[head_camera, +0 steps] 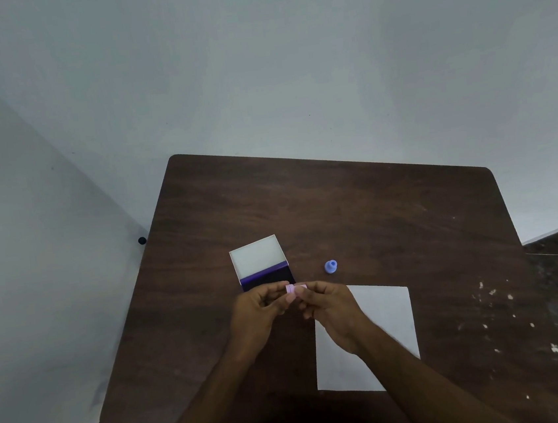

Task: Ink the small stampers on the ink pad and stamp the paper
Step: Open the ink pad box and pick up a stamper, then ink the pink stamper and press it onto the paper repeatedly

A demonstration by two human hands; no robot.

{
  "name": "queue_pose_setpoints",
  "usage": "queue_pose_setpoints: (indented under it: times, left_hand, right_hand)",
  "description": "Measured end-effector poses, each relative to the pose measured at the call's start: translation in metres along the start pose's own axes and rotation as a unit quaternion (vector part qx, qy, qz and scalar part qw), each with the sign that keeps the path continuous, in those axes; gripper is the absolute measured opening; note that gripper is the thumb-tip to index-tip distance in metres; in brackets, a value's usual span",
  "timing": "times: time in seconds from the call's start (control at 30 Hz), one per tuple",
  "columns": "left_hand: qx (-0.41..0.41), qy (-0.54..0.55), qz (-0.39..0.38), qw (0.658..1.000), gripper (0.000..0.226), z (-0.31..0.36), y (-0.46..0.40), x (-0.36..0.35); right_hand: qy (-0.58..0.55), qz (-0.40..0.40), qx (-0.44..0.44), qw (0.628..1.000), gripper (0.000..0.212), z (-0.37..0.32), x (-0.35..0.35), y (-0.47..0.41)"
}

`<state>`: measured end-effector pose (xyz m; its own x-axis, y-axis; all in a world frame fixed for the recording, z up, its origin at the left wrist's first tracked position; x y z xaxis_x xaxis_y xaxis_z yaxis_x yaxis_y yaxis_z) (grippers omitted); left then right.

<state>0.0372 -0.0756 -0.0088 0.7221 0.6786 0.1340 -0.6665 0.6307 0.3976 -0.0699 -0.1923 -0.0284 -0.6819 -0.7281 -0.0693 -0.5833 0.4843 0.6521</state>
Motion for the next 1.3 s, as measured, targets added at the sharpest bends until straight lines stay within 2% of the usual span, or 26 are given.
queue_pose_setpoints:
  times: [0.2, 0.33, 0.43, 0.6, 0.77, 0.9, 1.07, 1.17, 1.3]
  left_hand:
    - [0.029, 0.083, 0.011, 0.996, 0.029, -0.013, -0.002, 0.01]
    - [0.035, 0.106, 0.023, 0.993, 0.033, -0.024, -0.005, 0.022]
    - [0.04, 0.107, 0.033, 0.993, 0.035, -0.035, -0.008, 0.032]
    - [0.03, 0.072, 0.077, 0.994, 0.034, -0.048, -0.011, 0.049]
    - [0.026, -0.039, 0.132, 0.99, 0.029, -0.065, -0.009, 0.066]
    - [0.035, -0.063, 0.139, 0.988, 0.026, -0.077, -0.008, 0.073]
    - [0.004, -0.129, 0.147, 0.981, 0.024, -0.077, -0.009, 0.072]
    - [-0.025, -0.197, 0.166, 0.966, 0.022, -0.074, -0.011, 0.073]
    - [-0.041, -0.252, 0.197, 0.947, 0.019, -0.073, -0.011, 0.076]
  right_hand:
    - [-0.142, -0.038, -0.036, 0.988, 0.022, 0.0, -0.001, 0.002]
    - [-0.309, -0.1, -0.099, 0.941, 0.029, -0.001, -0.006, 0.007]
    - [-0.377, -0.14, -0.12, 0.908, 0.027, -0.005, -0.013, 0.011]
    - [-0.391, -0.172, -0.122, 0.896, 0.024, -0.01, -0.019, 0.013]
    - [-0.399, -0.184, -0.115, 0.891, 0.024, -0.014, -0.021, 0.011]
    - [-0.401, -0.177, -0.117, 0.891, 0.027, -0.013, -0.02, 0.009]
    - [-0.393, -0.174, -0.114, 0.896, 0.026, -0.011, -0.019, 0.003]
    - [-0.365, -0.15, -0.101, 0.913, 0.024, -0.009, -0.016, -0.001]
    - [-0.278, -0.071, -0.084, 0.954, 0.027, -0.006, -0.006, -0.008]
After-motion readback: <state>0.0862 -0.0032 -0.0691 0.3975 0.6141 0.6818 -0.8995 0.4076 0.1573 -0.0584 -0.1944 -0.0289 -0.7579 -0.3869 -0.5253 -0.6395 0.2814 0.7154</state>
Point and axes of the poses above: each hand's wrist, its own y-axis away from the middle knuckle, its own x-axis out of the back of the hand, z = x × y, the point moved 6 cm from there along -y, towards the middle knuckle
